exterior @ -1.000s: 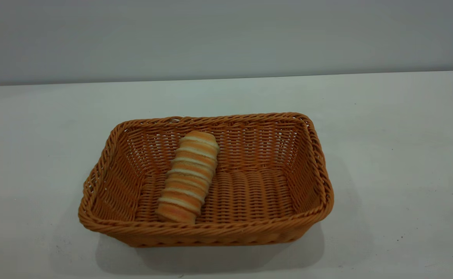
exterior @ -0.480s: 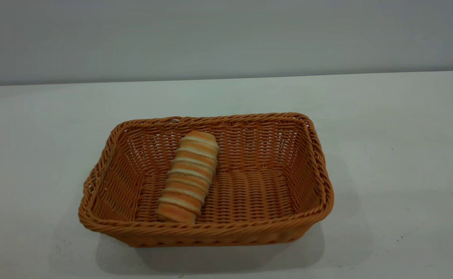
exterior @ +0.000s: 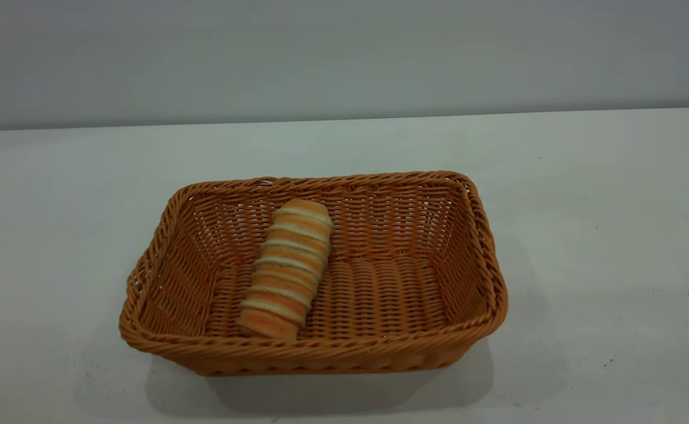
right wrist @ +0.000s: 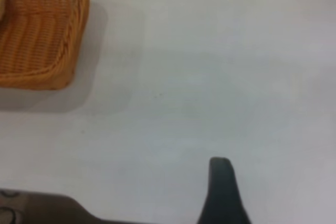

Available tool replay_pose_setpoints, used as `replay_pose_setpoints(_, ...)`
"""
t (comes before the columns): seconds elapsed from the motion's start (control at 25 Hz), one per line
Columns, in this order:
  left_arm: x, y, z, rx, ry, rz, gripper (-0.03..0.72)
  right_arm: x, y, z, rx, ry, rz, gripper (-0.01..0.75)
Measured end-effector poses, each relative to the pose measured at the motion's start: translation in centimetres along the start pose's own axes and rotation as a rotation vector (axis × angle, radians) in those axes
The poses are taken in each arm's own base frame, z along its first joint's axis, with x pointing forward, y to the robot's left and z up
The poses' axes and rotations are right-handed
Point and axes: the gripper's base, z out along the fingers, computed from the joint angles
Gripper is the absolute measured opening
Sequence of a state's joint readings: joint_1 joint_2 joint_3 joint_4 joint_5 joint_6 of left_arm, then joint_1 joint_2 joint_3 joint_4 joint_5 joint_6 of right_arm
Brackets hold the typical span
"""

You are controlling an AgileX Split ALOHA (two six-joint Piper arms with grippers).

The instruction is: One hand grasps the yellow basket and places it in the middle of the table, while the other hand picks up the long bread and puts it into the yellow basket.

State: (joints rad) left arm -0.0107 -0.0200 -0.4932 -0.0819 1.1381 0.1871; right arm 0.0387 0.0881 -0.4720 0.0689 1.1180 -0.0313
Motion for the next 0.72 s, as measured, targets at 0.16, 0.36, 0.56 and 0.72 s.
replay_pose_setpoints(0.16,0.01,0.00,0.00,0.000,0.001,0.000,0.528,-0.01,-0.02,0.01,0.018,-0.001,0.013,0.512)
replay_pose_setpoints(0.36,0.02,0.00,0.00,0.000,0.002,0.000,0.528,-0.01,-0.02,0.01,0.020,-0.001,0.015,0.491)
replay_pose_setpoints(0.56,0.02,0.00,0.00,0.000,0.002,0.000,0.528,-0.01,-0.02,0.01,0.020,-0.001,0.015,0.469)
replay_pose_setpoints(0.72,0.02,0.00,0.00,0.000,0.002,0.000,0.528,-0.01,-0.02,0.01,0.020,-0.001,0.015,0.449)
